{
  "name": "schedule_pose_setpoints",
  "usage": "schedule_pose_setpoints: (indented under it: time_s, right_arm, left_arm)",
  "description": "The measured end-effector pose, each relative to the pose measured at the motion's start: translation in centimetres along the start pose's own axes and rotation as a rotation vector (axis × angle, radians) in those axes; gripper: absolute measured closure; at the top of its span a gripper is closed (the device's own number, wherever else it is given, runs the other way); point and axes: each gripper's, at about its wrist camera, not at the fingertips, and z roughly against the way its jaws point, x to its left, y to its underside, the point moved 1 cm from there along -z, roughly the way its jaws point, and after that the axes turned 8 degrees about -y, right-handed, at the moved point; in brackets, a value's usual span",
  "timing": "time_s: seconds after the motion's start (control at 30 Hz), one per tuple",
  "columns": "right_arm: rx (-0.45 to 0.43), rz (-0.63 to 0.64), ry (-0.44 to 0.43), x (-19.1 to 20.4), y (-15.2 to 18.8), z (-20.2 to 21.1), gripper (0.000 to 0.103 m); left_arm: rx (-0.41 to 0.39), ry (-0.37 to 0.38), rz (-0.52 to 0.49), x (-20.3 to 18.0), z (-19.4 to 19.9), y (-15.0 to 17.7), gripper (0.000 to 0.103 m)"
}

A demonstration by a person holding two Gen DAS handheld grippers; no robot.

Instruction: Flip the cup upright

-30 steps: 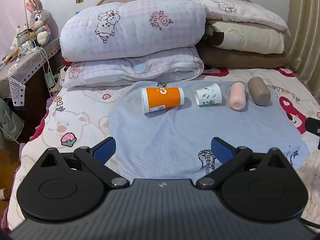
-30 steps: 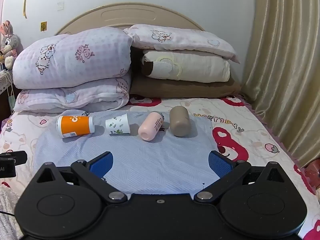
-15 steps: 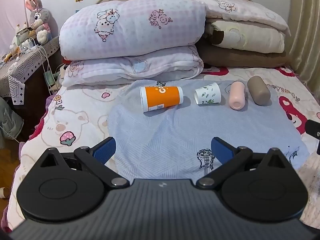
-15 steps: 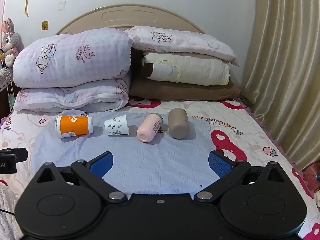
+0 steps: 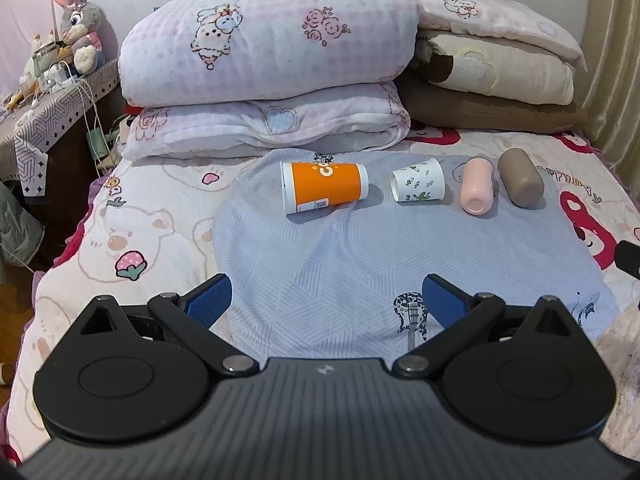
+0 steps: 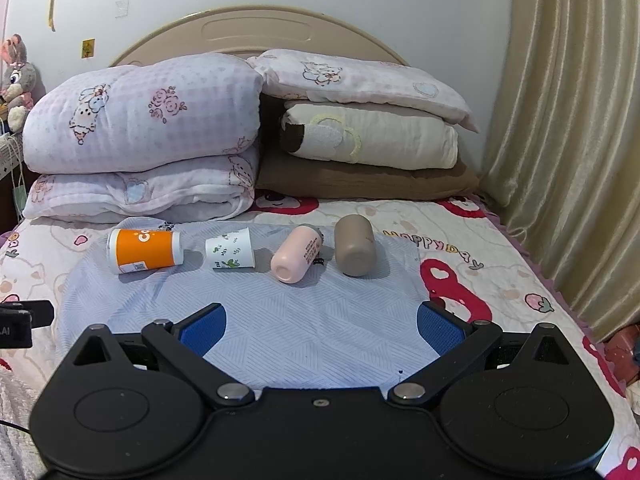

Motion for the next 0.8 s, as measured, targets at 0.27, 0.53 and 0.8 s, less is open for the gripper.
schedule_pose_setpoints:
  time_s: [0.27, 0.53, 0.8]
  right_arm:
    - [-0.002, 0.010, 0.002, 0.23, 0.30, 0.01, 0.000]
    - [0.000, 0.010, 0.021, 0.16, 0.42, -0.09, 0.000]
    - [0.011, 0.005, 0.021, -0.07, 0.41, -0.30, 0.000]
  left_arm:
    - [0.009, -0.007, -0.010, 0.06, -0.27, 0.48, 0.000]
    - [0.006, -0.003, -0.003, 0.20, -0.17, 0.61, 0.000]
    - [-0.020, 0.004, 0.004, 0.29, 0.15, 1.06, 0.000]
